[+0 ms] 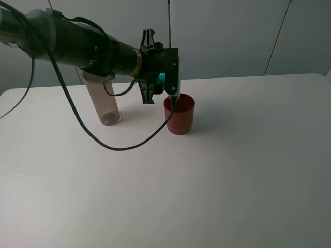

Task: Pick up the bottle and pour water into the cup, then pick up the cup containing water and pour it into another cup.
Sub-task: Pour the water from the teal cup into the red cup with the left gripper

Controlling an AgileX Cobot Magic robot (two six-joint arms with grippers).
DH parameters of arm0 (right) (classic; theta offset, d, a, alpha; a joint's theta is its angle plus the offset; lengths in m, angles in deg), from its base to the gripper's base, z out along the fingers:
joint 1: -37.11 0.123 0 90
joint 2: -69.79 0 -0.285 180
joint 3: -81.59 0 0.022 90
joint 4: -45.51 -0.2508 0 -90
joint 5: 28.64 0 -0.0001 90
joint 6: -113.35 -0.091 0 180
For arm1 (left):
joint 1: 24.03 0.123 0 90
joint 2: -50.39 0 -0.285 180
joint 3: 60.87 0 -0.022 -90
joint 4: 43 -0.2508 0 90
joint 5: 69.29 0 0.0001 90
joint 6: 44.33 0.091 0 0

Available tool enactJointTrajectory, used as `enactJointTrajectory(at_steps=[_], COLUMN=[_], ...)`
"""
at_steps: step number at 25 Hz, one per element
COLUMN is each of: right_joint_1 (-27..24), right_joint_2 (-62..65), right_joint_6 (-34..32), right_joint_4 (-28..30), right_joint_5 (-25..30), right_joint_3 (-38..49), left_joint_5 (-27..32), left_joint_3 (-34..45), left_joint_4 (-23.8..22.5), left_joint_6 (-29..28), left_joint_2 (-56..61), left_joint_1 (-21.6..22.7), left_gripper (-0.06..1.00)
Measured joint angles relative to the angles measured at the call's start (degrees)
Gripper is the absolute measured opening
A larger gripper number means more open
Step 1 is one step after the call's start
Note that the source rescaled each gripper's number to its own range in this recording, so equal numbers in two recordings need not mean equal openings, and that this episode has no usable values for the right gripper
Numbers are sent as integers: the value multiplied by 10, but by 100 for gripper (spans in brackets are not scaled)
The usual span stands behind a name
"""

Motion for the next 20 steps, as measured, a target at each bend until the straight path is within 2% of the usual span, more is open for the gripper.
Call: enactJointTrajectory(at_steps=[20], right_joint_1=[0], right_joint_2=[0], right_joint_6=[0], right_joint_4=[0], right_joint_5=[0], right_joint_3=[0], left_joint_5=[3], left_joint_3=[0], left_joint_4=[0], left_joint_6=[53], left_joint_2=[0], left_joint_1=[0], left_gripper=[6])
